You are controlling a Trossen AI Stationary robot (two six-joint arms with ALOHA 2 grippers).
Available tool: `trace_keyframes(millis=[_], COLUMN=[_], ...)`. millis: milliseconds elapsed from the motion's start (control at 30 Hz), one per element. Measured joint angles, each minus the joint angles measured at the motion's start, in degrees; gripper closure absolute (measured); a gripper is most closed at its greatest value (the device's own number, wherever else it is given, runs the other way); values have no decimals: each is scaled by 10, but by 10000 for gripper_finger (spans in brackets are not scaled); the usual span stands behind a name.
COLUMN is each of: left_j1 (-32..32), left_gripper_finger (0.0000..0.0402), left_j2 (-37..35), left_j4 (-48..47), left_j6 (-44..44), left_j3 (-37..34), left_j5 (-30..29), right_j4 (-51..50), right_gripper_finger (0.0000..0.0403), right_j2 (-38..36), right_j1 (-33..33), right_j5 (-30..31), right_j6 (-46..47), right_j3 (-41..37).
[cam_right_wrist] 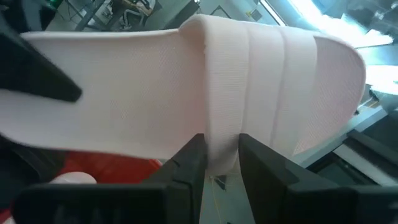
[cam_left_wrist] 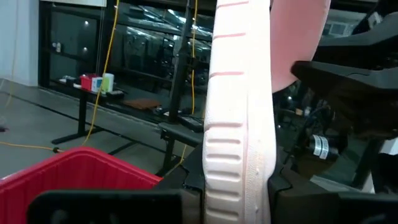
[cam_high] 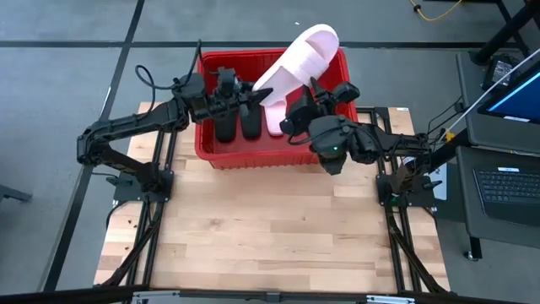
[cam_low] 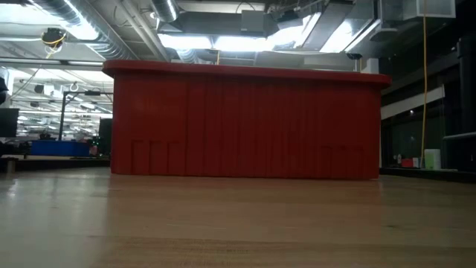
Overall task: Pick and place slides into bin
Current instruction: Put the pink slipper into the red bin
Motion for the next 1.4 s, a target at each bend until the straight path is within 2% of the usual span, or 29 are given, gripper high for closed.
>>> trace_keyframes(millis=[333,533,667,767,1400], left_j1=[38,49,44,40,25], left_gripper_finger=[343,343,343,343,344], left_j2=[0,3,7,13,17], left_j4=[17,23,38,38,34], left_j6=[-7,-18,-19,-23,-35], left_j3=[0,0,0,0,0], left_j5=[0,8,10,18,34], right_j4=[23,23,30,48,76], right_gripper_finger=[282,223,181,164,160], right_j2=[-1,4,7,10,10], right_j1=[1,1,-2,-13,-81], right_j5=[3,-1,-43,-45,-40], right_j6=[-25,-25,-24,-38,-57], right_j3=[0,0,0,0,0])
